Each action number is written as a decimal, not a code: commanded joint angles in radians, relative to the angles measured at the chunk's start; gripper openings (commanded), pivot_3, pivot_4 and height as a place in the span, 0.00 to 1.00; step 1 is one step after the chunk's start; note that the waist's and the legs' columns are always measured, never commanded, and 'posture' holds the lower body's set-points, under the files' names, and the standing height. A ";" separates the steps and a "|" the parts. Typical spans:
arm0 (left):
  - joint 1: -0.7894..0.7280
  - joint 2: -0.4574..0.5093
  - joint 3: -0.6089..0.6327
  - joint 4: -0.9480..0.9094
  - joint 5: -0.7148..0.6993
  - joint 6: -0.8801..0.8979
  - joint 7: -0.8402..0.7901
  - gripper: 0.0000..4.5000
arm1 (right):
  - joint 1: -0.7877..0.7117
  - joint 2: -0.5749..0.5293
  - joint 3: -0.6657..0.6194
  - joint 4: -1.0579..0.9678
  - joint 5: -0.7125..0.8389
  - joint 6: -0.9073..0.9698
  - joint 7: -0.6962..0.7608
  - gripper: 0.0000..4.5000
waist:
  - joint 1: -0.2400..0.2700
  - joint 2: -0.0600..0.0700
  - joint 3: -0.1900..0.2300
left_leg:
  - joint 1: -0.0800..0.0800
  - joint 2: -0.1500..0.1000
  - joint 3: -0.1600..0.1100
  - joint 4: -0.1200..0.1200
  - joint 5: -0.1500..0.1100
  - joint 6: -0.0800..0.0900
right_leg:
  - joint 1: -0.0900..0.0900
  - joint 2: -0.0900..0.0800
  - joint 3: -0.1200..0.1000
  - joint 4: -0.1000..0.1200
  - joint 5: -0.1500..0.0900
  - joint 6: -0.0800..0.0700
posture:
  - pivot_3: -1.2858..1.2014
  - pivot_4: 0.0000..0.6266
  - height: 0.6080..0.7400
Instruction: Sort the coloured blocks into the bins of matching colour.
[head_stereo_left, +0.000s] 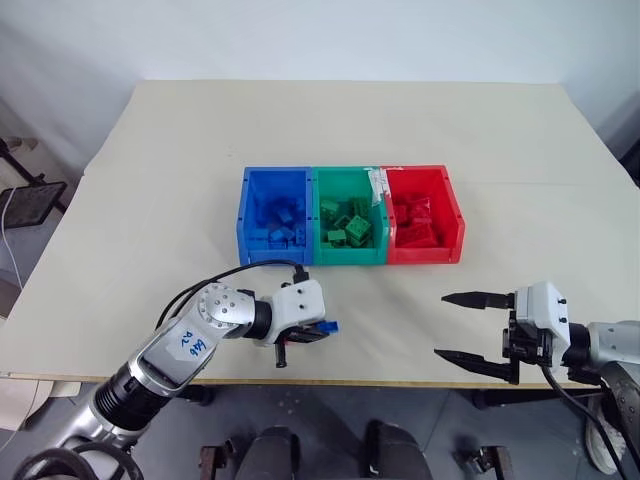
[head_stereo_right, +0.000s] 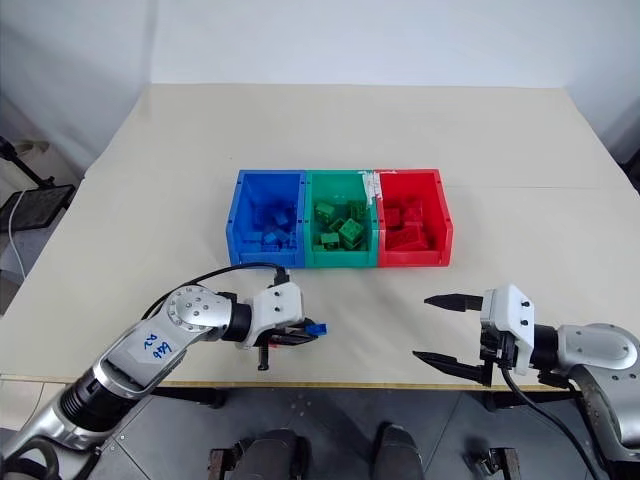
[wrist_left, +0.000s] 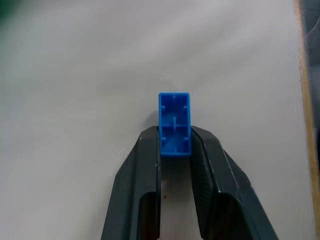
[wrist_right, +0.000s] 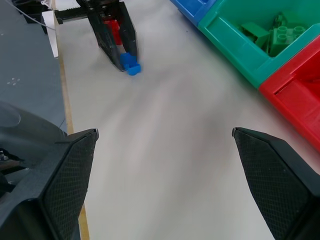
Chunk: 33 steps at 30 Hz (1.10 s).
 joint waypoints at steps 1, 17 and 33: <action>0.006 -0.068 0.173 0.020 -0.057 -0.047 0.078 0.10 | -0.001 0.015 -0.041 -0.031 0.030 -0.016 -0.017 1.00 | 0.003 0.000 0.000 | 0.000 0.000 0.000 0.001 0.000 0.000 | 0.000 0.000 0.000 0.000 0.000 0.000 | 0.52 0.24 1.00; -0.236 -0.219 0.397 0.307 0.013 -0.235 0.374 0.10 | -0.142 0.154 -0.066 -0.085 0.091 0.048 -0.301 1.00 | 0.003 -0.001 0.000 | -0.002 -0.001 0.000 0.002 -0.001 -0.001 | -0.002 0.000 -0.001 0.001 0.000 0.000 | 0.52 0.24 1.00; 0.002 0.035 0.585 0.243 -0.188 -0.370 -0.040 0.99 | -0.224 0.115 0.011 -0.009 0.064 0.019 -0.155 1.00 | -0.023 0.000 0.000 | -0.002 0.000 0.000 0.001 -0.001 -0.001 | -0.003 0.000 -0.001 0.001 0.000 0.000 | 0.52 0.24 1.00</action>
